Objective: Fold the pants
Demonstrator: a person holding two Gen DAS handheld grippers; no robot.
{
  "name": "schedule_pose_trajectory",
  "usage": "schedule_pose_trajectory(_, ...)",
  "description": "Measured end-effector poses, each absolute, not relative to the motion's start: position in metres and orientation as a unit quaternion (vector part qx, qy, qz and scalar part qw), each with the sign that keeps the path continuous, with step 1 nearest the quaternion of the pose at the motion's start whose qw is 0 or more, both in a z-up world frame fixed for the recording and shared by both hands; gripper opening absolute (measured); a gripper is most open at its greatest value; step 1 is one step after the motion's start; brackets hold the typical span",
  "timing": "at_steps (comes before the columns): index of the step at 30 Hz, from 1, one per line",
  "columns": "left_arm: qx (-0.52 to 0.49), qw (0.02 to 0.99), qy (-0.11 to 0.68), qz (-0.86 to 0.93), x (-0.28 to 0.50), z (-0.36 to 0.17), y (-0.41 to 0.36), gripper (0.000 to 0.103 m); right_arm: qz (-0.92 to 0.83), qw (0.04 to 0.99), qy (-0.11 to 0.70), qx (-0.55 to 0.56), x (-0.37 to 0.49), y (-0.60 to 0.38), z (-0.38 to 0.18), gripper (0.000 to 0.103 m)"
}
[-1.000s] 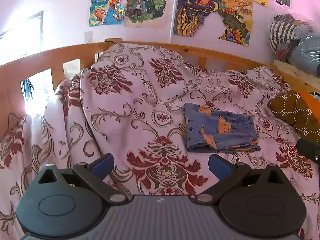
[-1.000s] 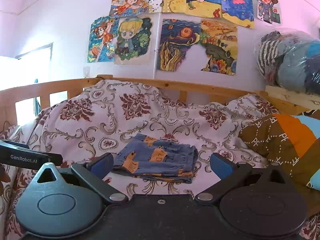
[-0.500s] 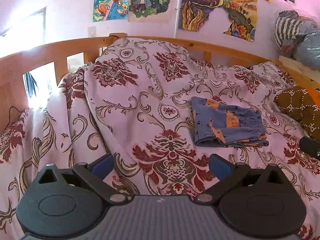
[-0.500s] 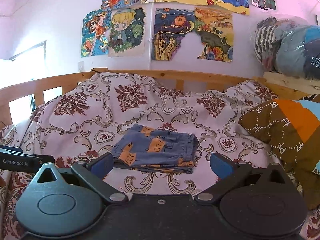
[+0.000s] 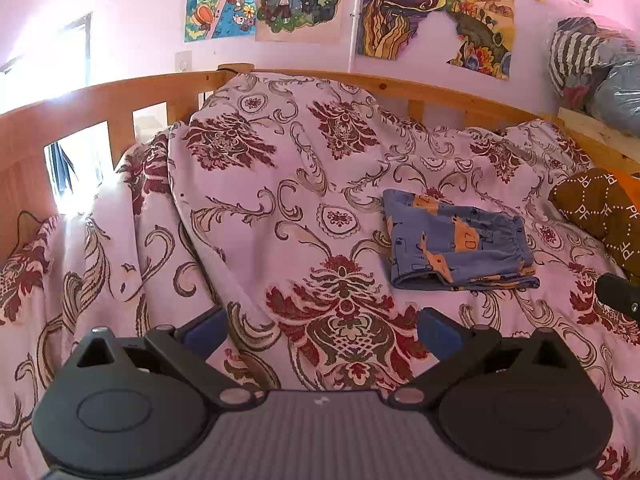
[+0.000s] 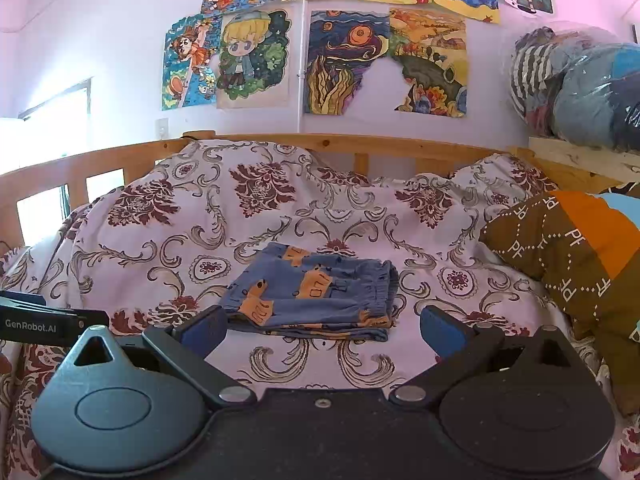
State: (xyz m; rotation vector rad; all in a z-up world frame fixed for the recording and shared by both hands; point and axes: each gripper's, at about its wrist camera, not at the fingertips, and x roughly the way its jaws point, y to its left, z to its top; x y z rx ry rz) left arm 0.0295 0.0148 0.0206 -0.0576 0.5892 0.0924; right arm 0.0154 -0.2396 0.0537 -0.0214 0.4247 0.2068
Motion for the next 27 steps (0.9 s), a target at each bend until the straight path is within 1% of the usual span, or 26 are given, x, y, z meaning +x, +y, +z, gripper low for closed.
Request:
schedule_pose_trajectory(16, -0.026, 0.954, 0.294, 0.045, 0.0303, 0.0192, 0.0157, 0.103, 0.101, 0.972, 0.213, -0.006, 0.0156, -0.2419, 0.0528, 0.102)
schedule_pose_trajectory(22, -0.005, 0.944, 0.323, 0.068, 0.037, 0.0207, 0.0133, 0.103, 0.101, 0.972, 0.214, -0.006, 0.0159, -0.242, 0.0529, 0.102)
schedule_pose_trajectory(27, -0.03, 0.946, 0.319, 0.056, 0.0352, 0.0241, 0.018, 0.103, 0.104, 0.971, 0.215, -0.006, 0.0134, -0.2382, 0.0492, 0.102)
